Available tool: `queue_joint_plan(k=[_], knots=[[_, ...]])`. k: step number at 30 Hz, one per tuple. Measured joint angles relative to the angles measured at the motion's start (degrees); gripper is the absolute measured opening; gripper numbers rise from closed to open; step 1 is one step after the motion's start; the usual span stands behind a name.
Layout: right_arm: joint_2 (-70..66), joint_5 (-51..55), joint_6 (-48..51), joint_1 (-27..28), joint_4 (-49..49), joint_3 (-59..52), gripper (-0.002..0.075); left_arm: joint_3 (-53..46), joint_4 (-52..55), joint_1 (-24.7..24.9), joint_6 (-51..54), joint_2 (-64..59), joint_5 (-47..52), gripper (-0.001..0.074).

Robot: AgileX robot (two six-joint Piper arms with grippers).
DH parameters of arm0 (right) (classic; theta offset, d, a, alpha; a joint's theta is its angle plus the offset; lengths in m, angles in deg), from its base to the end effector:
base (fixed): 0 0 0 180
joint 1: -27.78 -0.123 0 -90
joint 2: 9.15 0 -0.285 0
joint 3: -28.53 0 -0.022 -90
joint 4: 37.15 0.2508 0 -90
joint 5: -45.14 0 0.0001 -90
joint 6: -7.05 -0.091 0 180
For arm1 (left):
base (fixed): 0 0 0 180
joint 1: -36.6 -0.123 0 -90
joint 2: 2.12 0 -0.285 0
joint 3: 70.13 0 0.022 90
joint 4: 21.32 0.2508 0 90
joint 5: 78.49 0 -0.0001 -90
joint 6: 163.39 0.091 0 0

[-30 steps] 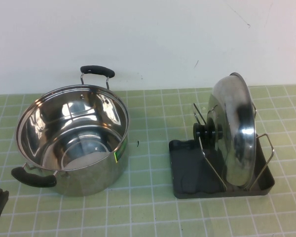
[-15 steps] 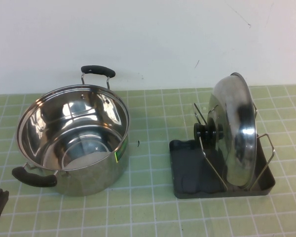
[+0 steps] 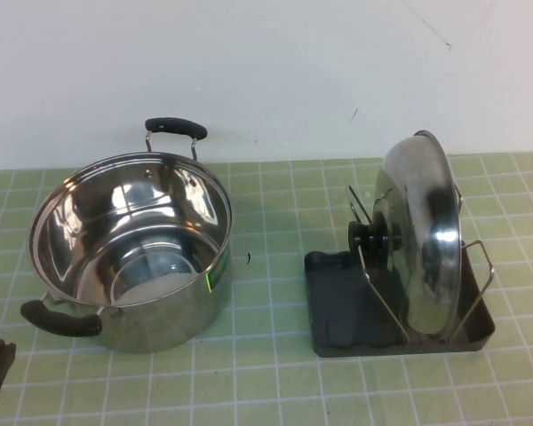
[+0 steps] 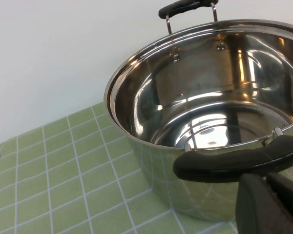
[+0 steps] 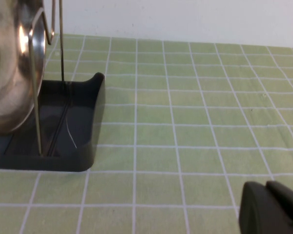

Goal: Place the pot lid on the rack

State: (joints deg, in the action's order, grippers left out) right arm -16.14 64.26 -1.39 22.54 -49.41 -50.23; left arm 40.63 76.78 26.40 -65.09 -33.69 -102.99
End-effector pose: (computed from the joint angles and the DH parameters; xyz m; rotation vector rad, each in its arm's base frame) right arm 0.0538 -0.0014 0.1754 -0.0845 1.8208 -0.0378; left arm 0.0932 -0.0211 0.2260 0.4033 1.7554 -0.0449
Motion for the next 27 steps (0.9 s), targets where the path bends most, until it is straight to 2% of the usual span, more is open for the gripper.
queue_joint_plan(k=[18, 24, 27], knots=[[0.00, 0.45, 0.00, 0.00, -0.23, 0.07, -0.0001, 0.00, 0.00, 0.00, -0.13, 0.00, 0.00, -0.0001], [0.00, 0.45, 0.00, 0.00, -0.23, 0.07, -0.0001, -0.03, -0.80, 4.78, -0.12, 0.04, -0.03, -0.0001], [0.00, 0.45, 0.00, 0.00, -0.23, 0.07, -0.0001, -1.15, -8.19, 6.98, 0.72, 1.21, 1.13, -0.0001]])
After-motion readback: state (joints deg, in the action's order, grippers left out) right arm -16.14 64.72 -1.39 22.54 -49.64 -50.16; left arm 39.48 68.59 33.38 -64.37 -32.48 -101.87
